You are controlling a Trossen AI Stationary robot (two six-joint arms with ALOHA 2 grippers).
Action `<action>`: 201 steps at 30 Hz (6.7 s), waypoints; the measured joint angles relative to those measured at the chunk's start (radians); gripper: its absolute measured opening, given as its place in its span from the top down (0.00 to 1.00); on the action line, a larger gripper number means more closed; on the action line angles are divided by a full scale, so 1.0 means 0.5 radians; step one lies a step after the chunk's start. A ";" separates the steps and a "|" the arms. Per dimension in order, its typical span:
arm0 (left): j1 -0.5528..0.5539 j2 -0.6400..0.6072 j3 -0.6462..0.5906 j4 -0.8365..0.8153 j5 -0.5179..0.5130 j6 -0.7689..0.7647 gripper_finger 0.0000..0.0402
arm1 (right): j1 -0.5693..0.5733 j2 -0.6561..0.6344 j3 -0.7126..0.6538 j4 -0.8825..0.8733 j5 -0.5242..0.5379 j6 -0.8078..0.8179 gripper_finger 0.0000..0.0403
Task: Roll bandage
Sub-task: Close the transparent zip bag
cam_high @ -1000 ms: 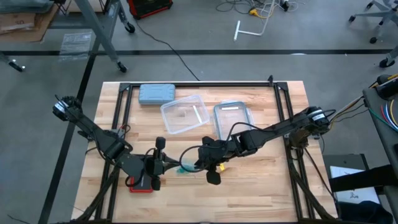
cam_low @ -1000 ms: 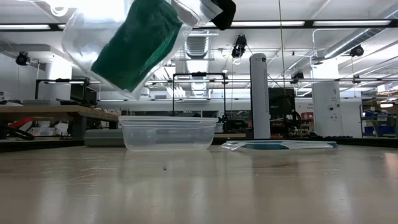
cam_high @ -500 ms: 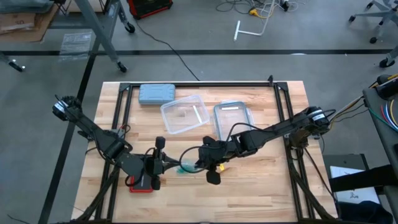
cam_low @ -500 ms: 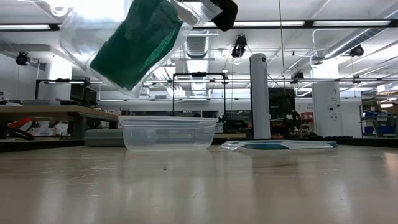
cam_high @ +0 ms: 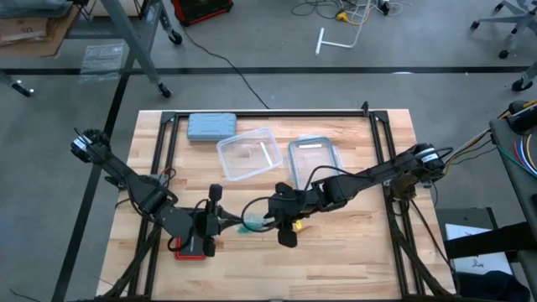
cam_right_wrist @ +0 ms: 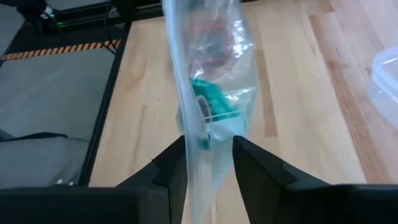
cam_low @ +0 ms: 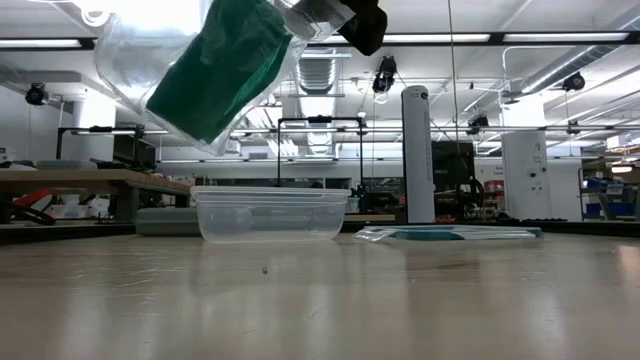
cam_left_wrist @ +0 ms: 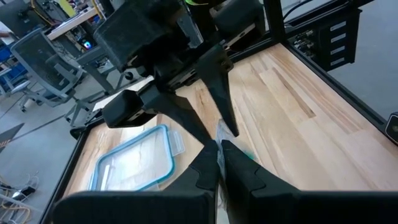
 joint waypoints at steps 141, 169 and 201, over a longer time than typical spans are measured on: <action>0.015 -0.042 -0.002 -0.378 -0.003 -0.339 1.00 | -0.039 -0.007 -0.040 0.473 0.062 -0.300 0.65; 0.133 -0.041 -0.002 -0.087 -0.002 -0.268 1.00 | -0.062 -0.002 -0.008 0.490 0.172 -0.411 0.70; 0.149 -0.039 -0.002 -0.078 0.002 -0.226 1.00 | -0.055 -0.002 -0.008 0.434 0.203 -0.426 0.97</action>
